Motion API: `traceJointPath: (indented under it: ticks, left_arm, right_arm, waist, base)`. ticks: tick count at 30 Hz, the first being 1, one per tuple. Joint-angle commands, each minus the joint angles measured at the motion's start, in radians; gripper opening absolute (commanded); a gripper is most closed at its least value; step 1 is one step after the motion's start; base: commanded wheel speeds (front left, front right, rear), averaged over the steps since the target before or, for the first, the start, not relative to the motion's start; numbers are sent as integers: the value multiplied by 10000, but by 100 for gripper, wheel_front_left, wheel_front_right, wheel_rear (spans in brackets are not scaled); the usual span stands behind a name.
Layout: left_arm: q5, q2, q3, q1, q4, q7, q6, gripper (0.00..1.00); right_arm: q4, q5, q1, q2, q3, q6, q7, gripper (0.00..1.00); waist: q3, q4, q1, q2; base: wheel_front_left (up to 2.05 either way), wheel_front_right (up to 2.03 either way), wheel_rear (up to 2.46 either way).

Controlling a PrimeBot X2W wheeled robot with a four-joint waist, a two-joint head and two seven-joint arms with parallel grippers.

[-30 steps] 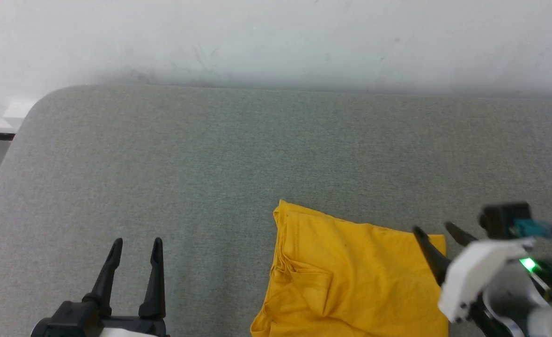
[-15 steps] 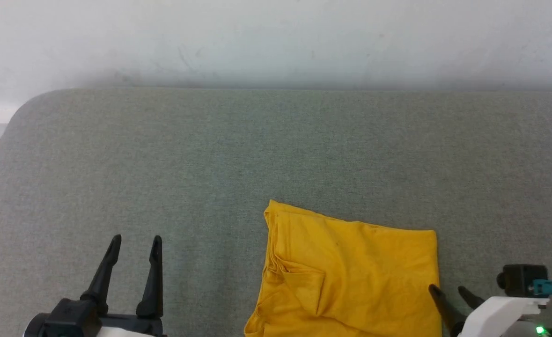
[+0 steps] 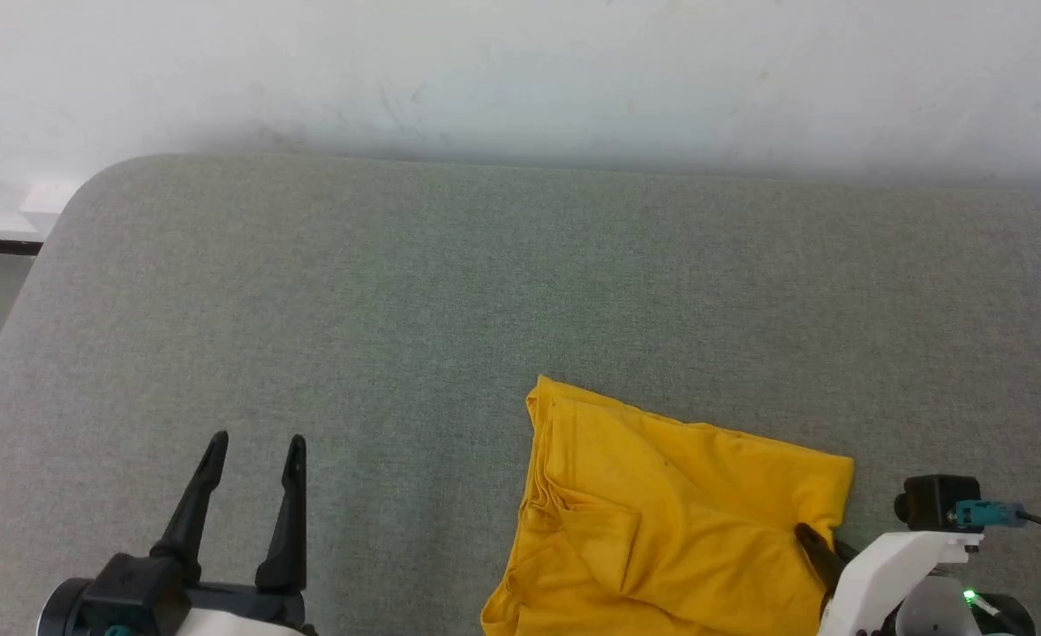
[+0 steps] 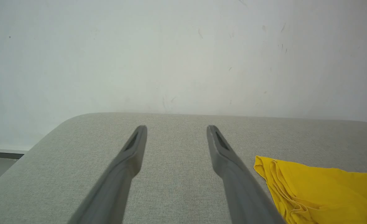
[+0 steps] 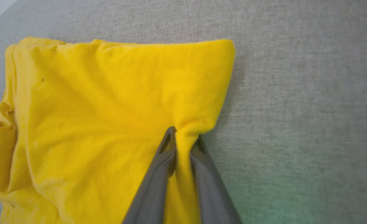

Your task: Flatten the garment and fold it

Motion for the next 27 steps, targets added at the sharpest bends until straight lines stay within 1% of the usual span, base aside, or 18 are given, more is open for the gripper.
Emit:
traceJointPath:
  ticks: [1, 5, 10, 14, 18, 21, 27]
  left_arm:
    - [62, 46, -44, -194, -47, 28, 48, 100]
    - [106, 61, -95, -281, -113, 33, 70, 100]
    - [159, 85, -146, -337, -232, 17, 100, 100]
    - [191, 109, -180, -384, -299, 18, 121, 100]
    - [223, 159, -215, -480, -360, 46, 118, 100]
    - [261, 219, -252, -616, -418, 99, 94, 100]
    - [378, 382, -270, -1045, -612, 226, 60, 100]
  right_arm:
    - [253, -65, -74, 46, 68, -7, -70, 0]
    - [335, -206, -270, 46, 66, -7, -289, 0]
    - [275, -418, -635, 47, 28, -7, -441, 0]
    - [136, -995, -1083, 47, -147, -7, -334, 0]
    - [-121, -1704, -1643, -38, -331, -7, 31, 0]
    - [-298, -2033, -2132, -463, -305, -7, 357, 0]
    - [-504, -2192, -3283, -1672, -161, -7, 952, 0]
  waist:
    - [-37, -8, 0, -1]
    - [-59, -154, 0, -1]
    - [22, -559, 0, -1]
    - [110, -1025, 0, -1]
    - [236, -1558, 0, -1]
    - [403, -1955, 0, -1]
    - [929, -2655, 0, -1]
  base:
    - [0, 0, 0]
    - [0, 0, 0]
    - [0, 0, 0]
    - [0, 0, 0]
    - [0, 0, 0]
    - [0, 0, 0]
    - [0, 0, 0]
